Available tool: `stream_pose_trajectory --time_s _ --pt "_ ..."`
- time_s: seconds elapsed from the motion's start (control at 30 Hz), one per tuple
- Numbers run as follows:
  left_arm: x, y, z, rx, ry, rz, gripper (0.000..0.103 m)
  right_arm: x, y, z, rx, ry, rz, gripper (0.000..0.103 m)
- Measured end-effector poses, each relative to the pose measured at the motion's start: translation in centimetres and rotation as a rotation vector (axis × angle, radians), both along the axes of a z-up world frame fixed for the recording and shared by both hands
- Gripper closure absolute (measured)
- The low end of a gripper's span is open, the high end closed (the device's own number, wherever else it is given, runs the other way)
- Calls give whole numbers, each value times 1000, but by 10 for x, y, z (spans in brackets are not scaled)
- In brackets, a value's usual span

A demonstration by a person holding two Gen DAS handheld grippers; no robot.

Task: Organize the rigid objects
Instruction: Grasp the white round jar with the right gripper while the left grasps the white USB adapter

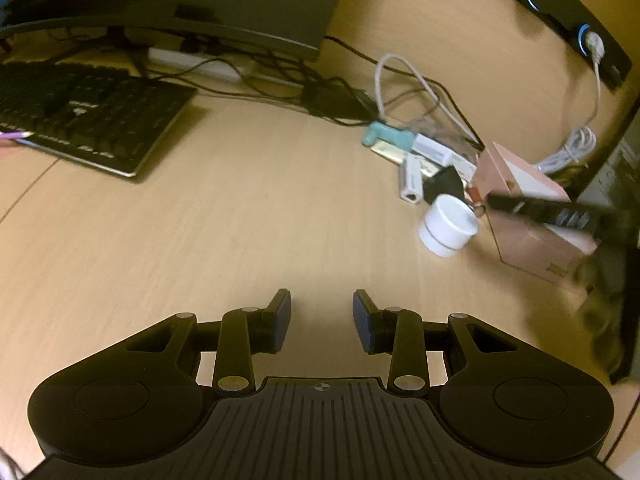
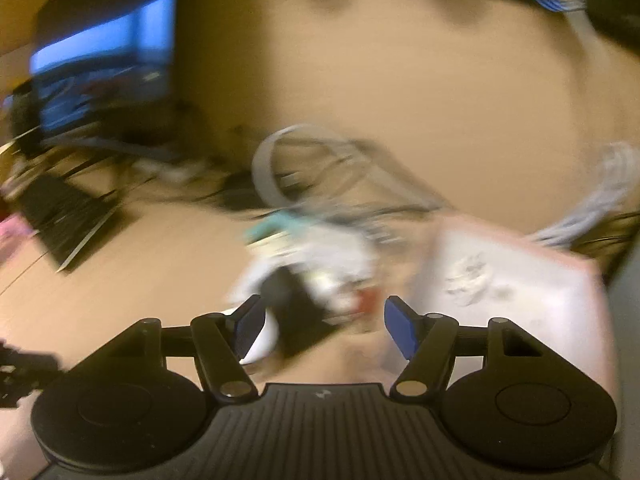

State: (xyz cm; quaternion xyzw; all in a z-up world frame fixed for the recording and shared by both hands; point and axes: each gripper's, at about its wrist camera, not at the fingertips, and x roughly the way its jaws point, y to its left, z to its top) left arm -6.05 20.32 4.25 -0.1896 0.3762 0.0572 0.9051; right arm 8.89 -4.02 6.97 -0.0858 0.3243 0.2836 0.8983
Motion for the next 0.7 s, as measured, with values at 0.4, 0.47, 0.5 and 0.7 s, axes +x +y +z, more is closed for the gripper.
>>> stream_pose_trajectory --time_s 0.4,0.47,0.5,0.7 --pt "47 -3 16 39 -26 -52 65 -5 47 -46 -90 15 46 50" --pt "69 -7 14 47 -18 -89 65 -9 35 -42 -72 22 33 50" --pt "83 -10 13 47 -13 -110 65 -11 29 -41 -68 22 23 50" --pt "165 -29 6 56 8 -184 65 -31 -18 -36 -77 59 -56 50"
